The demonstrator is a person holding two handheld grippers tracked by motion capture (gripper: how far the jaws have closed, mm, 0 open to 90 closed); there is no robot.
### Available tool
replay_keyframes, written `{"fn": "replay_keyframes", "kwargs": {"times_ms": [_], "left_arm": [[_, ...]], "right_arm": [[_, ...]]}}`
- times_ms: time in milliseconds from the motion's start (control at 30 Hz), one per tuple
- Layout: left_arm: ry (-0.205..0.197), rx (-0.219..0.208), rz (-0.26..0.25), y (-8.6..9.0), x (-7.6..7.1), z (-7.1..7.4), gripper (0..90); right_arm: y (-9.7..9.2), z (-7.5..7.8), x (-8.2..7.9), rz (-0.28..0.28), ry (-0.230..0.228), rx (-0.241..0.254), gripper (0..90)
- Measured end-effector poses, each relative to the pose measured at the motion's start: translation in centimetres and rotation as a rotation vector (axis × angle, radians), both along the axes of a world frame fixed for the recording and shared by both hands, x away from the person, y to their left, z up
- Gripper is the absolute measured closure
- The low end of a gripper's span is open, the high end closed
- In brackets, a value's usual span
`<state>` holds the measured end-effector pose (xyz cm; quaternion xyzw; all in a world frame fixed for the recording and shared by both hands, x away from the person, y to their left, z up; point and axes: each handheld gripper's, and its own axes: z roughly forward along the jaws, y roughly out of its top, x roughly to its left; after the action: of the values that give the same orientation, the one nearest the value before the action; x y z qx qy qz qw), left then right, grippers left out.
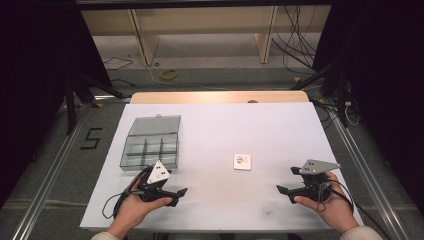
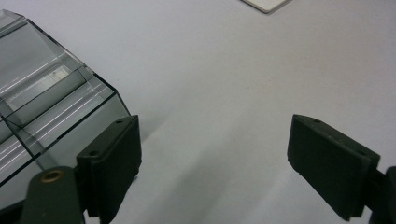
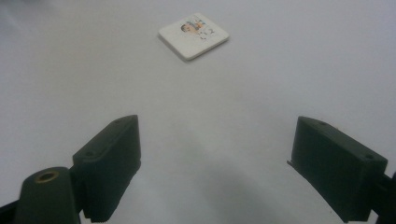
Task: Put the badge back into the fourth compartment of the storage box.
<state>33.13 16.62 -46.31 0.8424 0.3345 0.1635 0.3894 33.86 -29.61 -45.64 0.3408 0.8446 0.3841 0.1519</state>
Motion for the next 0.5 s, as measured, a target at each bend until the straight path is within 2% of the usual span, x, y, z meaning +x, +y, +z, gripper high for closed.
{"fn": "replay_keyframes", "kwargs": {"times_ms": [300, 500], "left_arm": [[-0.005, 0.005, -0.028, -0.4, 0.1, -0.1, 17.2], [-0.011, 0.006, -0.079, -1.6, 0.4, 0.0, 17.2]], "right_arm": [[0.3, -0.1, 0.1, 0.002, -0.001, -0.008, 16.4], [0.3, -0.3, 0.5, 0.009, 0.007, -0.010, 16.4]]}}
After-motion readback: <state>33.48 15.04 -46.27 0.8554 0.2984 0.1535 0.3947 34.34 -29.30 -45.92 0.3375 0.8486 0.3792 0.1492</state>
